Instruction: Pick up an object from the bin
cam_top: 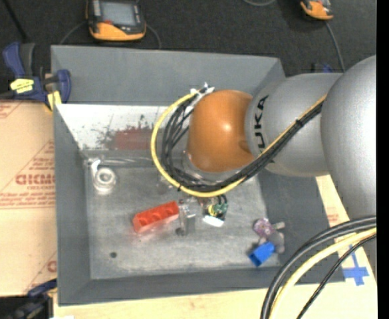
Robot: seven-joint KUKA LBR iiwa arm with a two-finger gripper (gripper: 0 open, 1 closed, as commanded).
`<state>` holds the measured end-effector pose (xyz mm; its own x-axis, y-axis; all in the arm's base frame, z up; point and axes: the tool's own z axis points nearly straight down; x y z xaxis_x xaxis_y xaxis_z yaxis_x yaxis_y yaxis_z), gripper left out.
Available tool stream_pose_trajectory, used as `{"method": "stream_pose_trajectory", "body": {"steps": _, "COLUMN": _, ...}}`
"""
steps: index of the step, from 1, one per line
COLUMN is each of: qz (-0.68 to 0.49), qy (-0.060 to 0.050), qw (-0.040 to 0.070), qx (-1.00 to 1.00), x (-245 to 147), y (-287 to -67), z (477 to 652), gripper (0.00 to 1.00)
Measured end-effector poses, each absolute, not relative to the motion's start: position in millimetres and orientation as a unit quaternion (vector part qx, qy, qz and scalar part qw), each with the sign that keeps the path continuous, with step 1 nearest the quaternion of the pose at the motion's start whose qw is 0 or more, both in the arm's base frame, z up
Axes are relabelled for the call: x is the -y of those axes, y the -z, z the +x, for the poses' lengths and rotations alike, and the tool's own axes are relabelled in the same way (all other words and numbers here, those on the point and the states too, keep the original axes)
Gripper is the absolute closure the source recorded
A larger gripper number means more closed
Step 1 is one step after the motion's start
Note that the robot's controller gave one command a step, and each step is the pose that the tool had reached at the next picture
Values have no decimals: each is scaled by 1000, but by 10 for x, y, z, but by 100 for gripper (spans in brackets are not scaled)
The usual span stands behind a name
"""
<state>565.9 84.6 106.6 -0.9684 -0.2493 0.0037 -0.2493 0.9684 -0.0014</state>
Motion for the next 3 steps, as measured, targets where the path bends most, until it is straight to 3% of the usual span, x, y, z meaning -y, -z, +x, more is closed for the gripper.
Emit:
{"method": "stream_pose_trajectory", "body": {"steps": 1, "qz": 125, "qy": 1, "qw": -2, "qx": 992, "x": -871, "y": -1103, "z": 5680, "gripper": 100}}
{"method": "stream_pose_trajectory", "body": {"steps": 2, "qz": 246, "qy": -1, "qw": -5, "qx": 969, "x": -1026, "y": -794, "z": 5909, "gripper": 100}}
{"method": "stream_pose_trajectory", "body": {"steps": 3, "qz": 237, "qy": -1, "qw": -7, "qx": 971, "x": -917, "y": -2282, "z": 6234, "gripper": 100}}
